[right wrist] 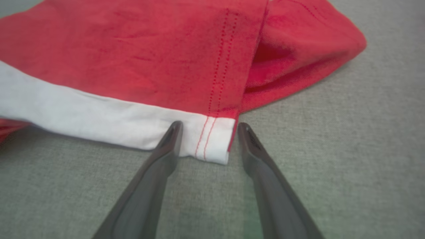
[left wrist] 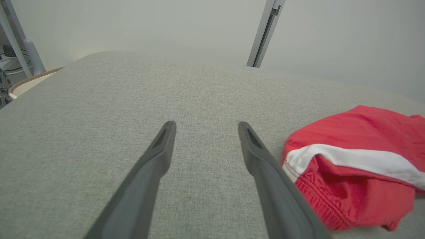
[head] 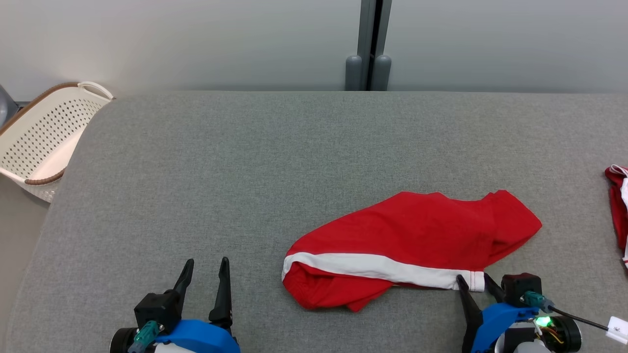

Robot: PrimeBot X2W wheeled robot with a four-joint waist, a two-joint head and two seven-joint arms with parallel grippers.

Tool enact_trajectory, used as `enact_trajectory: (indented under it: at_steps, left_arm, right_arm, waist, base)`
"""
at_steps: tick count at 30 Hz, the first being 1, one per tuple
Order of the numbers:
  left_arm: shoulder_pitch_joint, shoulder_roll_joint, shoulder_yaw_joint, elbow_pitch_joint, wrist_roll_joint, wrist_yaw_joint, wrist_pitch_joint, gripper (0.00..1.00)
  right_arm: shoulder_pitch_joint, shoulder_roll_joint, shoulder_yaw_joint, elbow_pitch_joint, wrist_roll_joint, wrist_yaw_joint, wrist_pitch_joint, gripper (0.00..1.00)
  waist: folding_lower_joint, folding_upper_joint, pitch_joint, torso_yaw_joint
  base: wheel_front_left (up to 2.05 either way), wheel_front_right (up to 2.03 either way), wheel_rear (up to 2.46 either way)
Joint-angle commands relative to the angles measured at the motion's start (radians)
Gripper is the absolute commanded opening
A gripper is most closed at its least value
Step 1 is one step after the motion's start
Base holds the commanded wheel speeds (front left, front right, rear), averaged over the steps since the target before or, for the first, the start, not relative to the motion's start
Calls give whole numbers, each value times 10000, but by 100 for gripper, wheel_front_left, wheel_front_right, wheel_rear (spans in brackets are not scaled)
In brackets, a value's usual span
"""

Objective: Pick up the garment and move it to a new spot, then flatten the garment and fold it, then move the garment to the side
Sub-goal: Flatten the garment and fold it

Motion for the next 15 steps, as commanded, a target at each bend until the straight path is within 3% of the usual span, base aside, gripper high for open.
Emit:
enact_trajectory:
  at_steps: [1, 5, 10, 15]
  left_arm:
    - [-149, -22, 62, 6, 69, 8, -48, 100]
    - [-169, -26, 82, -4, 71, -8, -48, 100]
    - [-160, -27, 151, -41, 122, -30, -48, 100]
    - [-178, -38, 180, -37, 152, -68, -48, 100]
  right_arm:
    - [-200, -25, 28, 103, -61, 2, -55, 49]
    - [-287, -25, 9, 217, -181, 2, -81, 46]
    - [-42, -25, 44, -159, -85, 2, -89, 49]
    - [95, -25, 248, -249, 14, 2, -91, 43]
  waist:
    - [-1, -1, 25, -7]
    - [-1, -1, 63, -32]
    - [-1, -1, 108, -119]
    - [-1, -1, 142, -171]
  base:
    - [0, 0, 0]
    - [0, 0, 0]
    - [0, 0, 0]
    - [0, 0, 0]
